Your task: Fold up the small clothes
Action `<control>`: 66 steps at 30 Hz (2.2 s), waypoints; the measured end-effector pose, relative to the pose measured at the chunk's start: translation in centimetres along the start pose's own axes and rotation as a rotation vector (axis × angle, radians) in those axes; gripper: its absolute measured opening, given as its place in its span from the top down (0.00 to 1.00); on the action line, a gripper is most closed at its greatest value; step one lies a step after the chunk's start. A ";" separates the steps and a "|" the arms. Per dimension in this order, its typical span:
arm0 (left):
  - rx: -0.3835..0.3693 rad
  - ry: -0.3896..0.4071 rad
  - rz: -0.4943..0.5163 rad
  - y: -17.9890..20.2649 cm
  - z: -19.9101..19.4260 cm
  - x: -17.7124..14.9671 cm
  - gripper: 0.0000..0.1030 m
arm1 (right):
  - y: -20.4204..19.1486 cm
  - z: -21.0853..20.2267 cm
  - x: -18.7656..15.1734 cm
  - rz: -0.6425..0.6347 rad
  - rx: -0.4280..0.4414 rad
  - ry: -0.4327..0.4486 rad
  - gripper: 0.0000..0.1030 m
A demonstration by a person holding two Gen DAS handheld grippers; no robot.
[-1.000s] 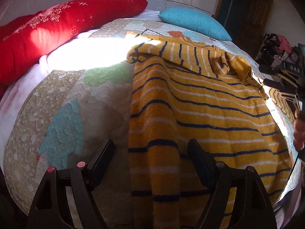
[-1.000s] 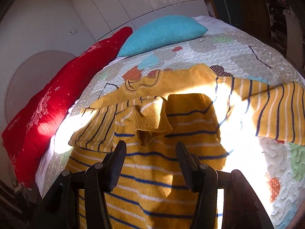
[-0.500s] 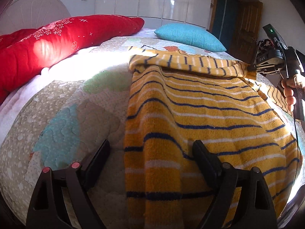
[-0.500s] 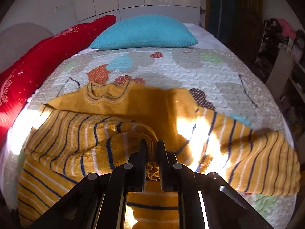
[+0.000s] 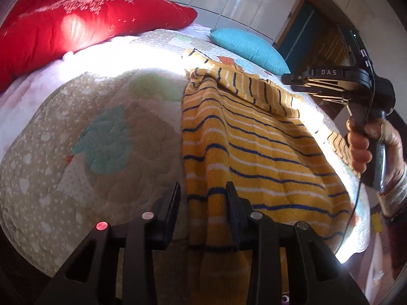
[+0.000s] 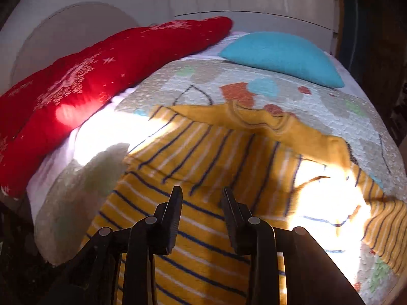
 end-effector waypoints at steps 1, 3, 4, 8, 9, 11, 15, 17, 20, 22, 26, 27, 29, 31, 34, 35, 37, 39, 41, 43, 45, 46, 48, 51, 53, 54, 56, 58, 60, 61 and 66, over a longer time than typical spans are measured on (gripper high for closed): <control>-0.006 0.002 -0.021 -0.4 -0.5 -0.2 0.67 | -2.3 0.7 -0.5 -0.032 0.055 -0.027 0.66; 0.002 0.006 -0.042 -1.0 -1.4 -0.5 0.67 | -6.3 2.2 -1.2 -0.075 0.140 -0.070 0.66; 0.010 0.009 -0.050 -1.3 -1.8 -0.7 0.66 | -8.0 3.1 -1.4 -0.093 0.161 -0.085 0.66; 0.064 0.018 -0.098 -3.0 -3.1 -1.0 0.62 | -12.5 7.6 -2.6 -0.131 0.164 -0.197 0.66; 0.066 0.023 -0.118 -3.6 -3.4 -1.0 0.61 | -12.8 8.7 -3.1 -0.144 0.130 -0.224 0.66; 0.067 0.032 -0.151 -4.6 -4.0 -1.2 0.58 | -12.8 10.5 -4.2 -0.198 -0.013 -0.253 0.66; 0.082 0.042 -0.176 -5.8 -4.9 -1.7 0.57 | -12.2 11.4 -6.3 -0.298 -0.128 -0.240 0.66; 0.085 0.044 -0.189 -6.2 -5.1 -1.9 0.57 | -12.1 11.4 -6.6 -0.300 -0.109 -0.244 0.85; 0.083 0.051 -0.203 -6.5 -5.6 -2.0 0.57 | -12.2 11.4 -6.0 -0.248 -0.067 -0.250 0.95; 0.088 0.058 -0.203 -6.5 -6.0 -2.2 0.57 | -12.6 10.9 -5.2 -0.179 0.033 -0.248 0.95; 0.093 0.058 -0.213 -6.7 -6.1 -2.2 0.57 | -13.7 10.7 -4.2 -0.059 0.181 -0.258 0.96; 0.092 0.055 -0.218 -6.8 -6.1 -2.2 0.57 | -13.7 10.8 -4.1 -0.033 0.232 -0.277 0.96; 0.092 0.054 -0.222 -6.9 -6.2 -2.2 0.57 | -13.8 10.3 -4.5 -0.013 0.237 -0.286 0.95; 0.108 0.057 -0.227 -7.2 -6.6 -2.4 0.56 | -14.6 8.3 -6.0 -0.091 0.211 -0.279 0.94; 0.126 0.065 -0.261 -8.4 -7.2 -2.7 0.53 | -15.4 4.4 -10.0 -0.187 0.252 -0.314 0.72; 0.132 0.065 -0.277 -8.8 -7.3 -2.8 0.52 | -15.6 3.2 -11.6 -0.212 0.270 -0.329 0.61; 0.140 0.065 -0.303 -9.7 -7.6 -3.1 0.52 | -15.9 1.5 -15.2 -0.273 0.279 -0.359 0.57; 0.152 0.066 -0.316 -10.1 -8.0 -3.2 0.52 | -16.0 0.5 -18.6 -0.381 0.213 -0.337 0.54; 0.160 0.069 -0.310 -10.1 -8.4 -3.1 0.52 | -15.9 0.3 -21.0 -0.507 0.075 -0.250 0.53; 0.168 0.073 -0.294 -9.8 -8.7 -2.8 0.52 | -15.8 0.2 -22.5 -0.575 0.027 -0.192 0.53; 0.174 0.075 -0.275 -9.3 -9.0 -2.6 0.51 | -16.0 0.2 -23.5 -0.652 -0.032 -0.144 0.54; 0.176 0.076 -0.268 -9.1 -9.0 -2.5 0.51 | -16.2 0.2 -23.8 -0.677 -0.052 -0.126 0.54; 0.179 0.079 -0.256 -8.8 -9.2 -2.2 0.51 | -16.1 0.0 -24.0 -0.668 -0.049 -0.116 0.64; 0.180 0.088 -0.245 -8.5 -9.5 -1.7 0.51 | -14.6 -0.4 -22.0 -0.495 0.065 -0.174 0.94; 0.185 0.099 -0.239 -8.5 -9.9 -1.3 0.51 | -13.7 -0.5 -20.2 -0.350 0.189 -0.228 0.94; 0.187 0.109 -0.239 -8.5 -10.2 -1.1 0.51 | -13.8 -0.3 -19.4 -0.298 0.254 -0.252 0.94; 0.185 0.134 -0.243 -8.4 -10.9 -0.6 0.51 | -14.6 0.4 -18.4 -0.241 0.338 -0.283 0.95; 0.182 0.160 -0.241 -8.1 -11.6 -0.1 0.51 | -15.8 1.9 -18.1 -0.225 0.377 -0.315 0.94; 0.180 0.181 -0.227 -7.5 -12.3 0.6 0.50 | -16.6 3.6 -18.2 -0.202 0.394 -0.353 0.92; 0.182 0.184 -0.215 -7.2 -12.4 0.9 0.48 | -16.4 4.1 -18.0 -0.164 0.431 -0.376 0.92; 0.164 0.181 -0.135 -4.7 -12.2 2.3 0.34 | -13.2 1.2 -15.5 -0.046 0.488 -0.313 0.80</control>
Point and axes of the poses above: each gripper's, at about its wrist camera, not at the fingertips, and z roughly the way its jaws point, y to its right, x to its top, the point moved 3 cm from there along z, roughly the way its jaws point, and after that the axes turned 14 degrees about z, right-handed, at the moved point
